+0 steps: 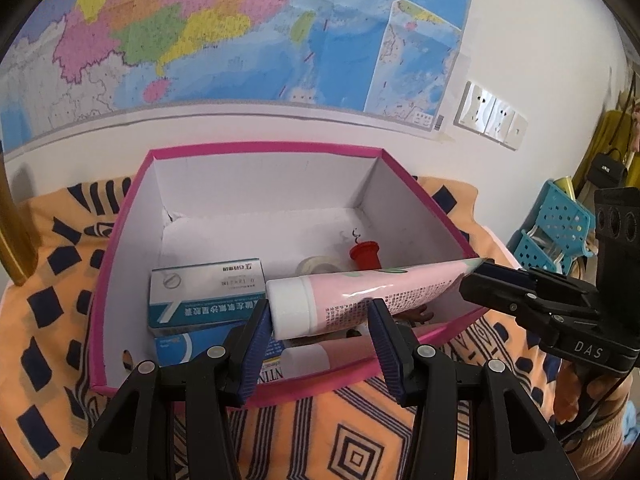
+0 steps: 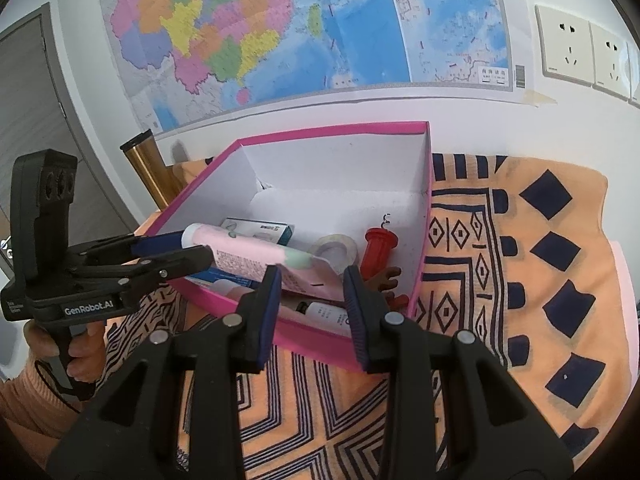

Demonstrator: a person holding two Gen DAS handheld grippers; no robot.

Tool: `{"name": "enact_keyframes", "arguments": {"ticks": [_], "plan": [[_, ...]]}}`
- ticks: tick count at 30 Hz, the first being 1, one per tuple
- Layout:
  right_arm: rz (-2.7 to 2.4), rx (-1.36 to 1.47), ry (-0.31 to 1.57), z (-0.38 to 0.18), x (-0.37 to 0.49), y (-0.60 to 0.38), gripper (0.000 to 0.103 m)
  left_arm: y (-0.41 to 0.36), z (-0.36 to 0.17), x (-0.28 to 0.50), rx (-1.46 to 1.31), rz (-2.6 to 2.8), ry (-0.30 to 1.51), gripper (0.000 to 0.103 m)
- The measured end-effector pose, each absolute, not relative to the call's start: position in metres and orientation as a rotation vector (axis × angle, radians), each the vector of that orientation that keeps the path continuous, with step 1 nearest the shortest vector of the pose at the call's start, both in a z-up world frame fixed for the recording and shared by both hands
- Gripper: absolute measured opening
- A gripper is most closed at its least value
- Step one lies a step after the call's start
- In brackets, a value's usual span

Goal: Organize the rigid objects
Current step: 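Lower the lotion tube into the magenta box and open the left gripper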

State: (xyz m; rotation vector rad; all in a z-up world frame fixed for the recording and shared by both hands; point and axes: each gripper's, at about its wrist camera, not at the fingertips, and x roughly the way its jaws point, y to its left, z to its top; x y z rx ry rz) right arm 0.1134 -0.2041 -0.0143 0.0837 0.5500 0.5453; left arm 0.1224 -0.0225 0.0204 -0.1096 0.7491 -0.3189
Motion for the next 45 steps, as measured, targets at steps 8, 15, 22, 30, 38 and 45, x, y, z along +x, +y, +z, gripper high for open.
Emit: {"name": "enact_keyframes", "arguments": {"ticks": [8,15,22,30,38,45], "plan": [[0.526,0.085,0.596,-0.021,0.124,-0.199,0.038,-0.022,0.012,0.134,-0.123,-0.312,0.791,0.050],[0.485,0.084,0.598,-0.023,0.125,-0.200,0.041,-0.020,0.011,0.137,-0.115,-0.302,0.798,0.051],[0.508,0.086,0.563,-0.022,0.107,-0.204,0.052,-0.018,0.019,0.110,-0.085,-0.283,0.721,0.072],[0.511,0.003,0.428,-0.026,0.053,-0.190,0.093,-0.011,0.029,0.052,-0.073,-0.255,0.575,0.103],[0.460,-0.022,0.465,-0.064,0.034,-0.175,0.098,0.000,0.012,0.019,-0.084,-0.145,0.599,0.103],[0.446,-0.035,0.465,-0.072,0.020,-0.165,0.098,0.007,-0.010,0.003,-0.080,-0.091,0.661,0.103]]}}
